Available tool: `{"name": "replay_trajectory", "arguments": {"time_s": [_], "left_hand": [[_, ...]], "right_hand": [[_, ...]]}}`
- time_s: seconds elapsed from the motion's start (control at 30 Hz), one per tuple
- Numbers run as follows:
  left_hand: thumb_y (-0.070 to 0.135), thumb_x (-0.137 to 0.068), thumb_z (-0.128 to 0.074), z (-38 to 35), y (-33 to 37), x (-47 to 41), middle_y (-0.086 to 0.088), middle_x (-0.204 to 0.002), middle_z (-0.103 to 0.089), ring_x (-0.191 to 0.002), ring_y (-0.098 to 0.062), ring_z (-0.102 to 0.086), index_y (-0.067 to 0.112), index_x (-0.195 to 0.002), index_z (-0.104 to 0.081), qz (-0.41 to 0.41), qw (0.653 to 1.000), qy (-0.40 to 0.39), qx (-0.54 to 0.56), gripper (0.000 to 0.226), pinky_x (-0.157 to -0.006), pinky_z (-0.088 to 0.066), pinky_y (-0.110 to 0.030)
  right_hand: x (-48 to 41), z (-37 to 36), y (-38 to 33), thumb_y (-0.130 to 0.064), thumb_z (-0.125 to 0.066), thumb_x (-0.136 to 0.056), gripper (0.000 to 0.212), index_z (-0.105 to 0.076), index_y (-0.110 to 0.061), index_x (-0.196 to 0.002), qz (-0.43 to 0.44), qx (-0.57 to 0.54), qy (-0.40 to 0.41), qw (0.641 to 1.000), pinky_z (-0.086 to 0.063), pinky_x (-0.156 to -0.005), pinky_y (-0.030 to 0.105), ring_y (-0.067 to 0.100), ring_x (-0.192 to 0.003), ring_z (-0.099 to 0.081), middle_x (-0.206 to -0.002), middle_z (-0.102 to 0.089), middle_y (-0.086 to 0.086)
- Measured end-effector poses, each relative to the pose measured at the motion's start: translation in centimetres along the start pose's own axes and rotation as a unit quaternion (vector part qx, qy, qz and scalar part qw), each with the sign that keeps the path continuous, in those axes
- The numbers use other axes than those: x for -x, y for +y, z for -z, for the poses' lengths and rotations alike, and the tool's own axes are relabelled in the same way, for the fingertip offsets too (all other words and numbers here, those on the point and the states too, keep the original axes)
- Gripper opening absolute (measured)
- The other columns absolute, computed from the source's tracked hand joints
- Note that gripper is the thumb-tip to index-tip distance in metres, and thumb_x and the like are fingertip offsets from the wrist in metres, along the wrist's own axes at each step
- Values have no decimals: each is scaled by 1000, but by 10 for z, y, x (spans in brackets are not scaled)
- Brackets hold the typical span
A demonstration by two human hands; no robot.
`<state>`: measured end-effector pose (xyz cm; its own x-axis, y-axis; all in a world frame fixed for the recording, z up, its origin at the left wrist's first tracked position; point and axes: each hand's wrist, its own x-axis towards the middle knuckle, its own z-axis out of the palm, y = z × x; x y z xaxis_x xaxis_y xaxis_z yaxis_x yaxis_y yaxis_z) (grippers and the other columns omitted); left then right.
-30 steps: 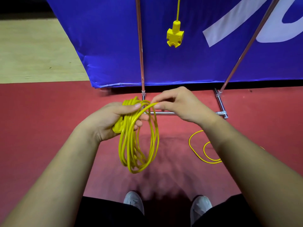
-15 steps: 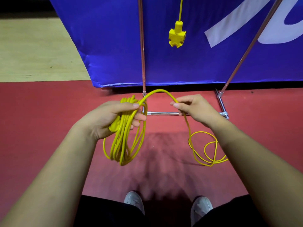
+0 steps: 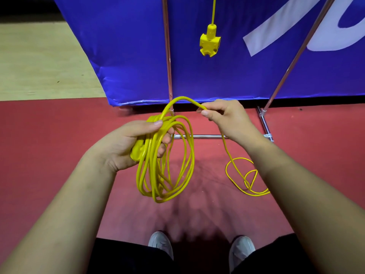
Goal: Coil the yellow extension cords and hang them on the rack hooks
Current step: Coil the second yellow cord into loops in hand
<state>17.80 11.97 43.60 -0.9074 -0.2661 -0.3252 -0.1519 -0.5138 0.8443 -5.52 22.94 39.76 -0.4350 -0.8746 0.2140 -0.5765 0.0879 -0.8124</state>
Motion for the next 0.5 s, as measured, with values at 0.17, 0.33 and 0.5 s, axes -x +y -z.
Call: {"name": "replay_trajectory", "arguments": {"time_s": [0.17,0.33,0.5], "left_hand": [[51,-59,-83,1,-2,-2,-6,-68,-59,-52,-17,-56,4,-89,-69,7,999,-3,36,57,-52,-50,-26],[10,-58,-84,3,-6,-1,-6,-75,-63,-58,-17,-60,5,-93,-69,4,1000,-2,-16,38,-55,-52,-27],[19,-63,-81,1,-8,-8,-10,-81,-62,-62,-22,-59,2,-101,-65,0,1000,-14,-10,45,-59,-52,-29]], "right_hand": [[0,8,8,-11,-65,-89,15,-76,-12,-99,-9,28,-2,1000,-38,-68,14,-7,-67,-53,-73,-61,-17],[4,0,8,-11,-66,-89,18,-75,-15,-104,-4,31,-44,999,-36,-71,10,-9,-75,-55,-79,-59,-16],[2,-4,0,-16,-67,-89,18,-76,-27,-100,26,38,-80,996,-43,-75,30,20,-81,-57,-87,-63,11]]}}
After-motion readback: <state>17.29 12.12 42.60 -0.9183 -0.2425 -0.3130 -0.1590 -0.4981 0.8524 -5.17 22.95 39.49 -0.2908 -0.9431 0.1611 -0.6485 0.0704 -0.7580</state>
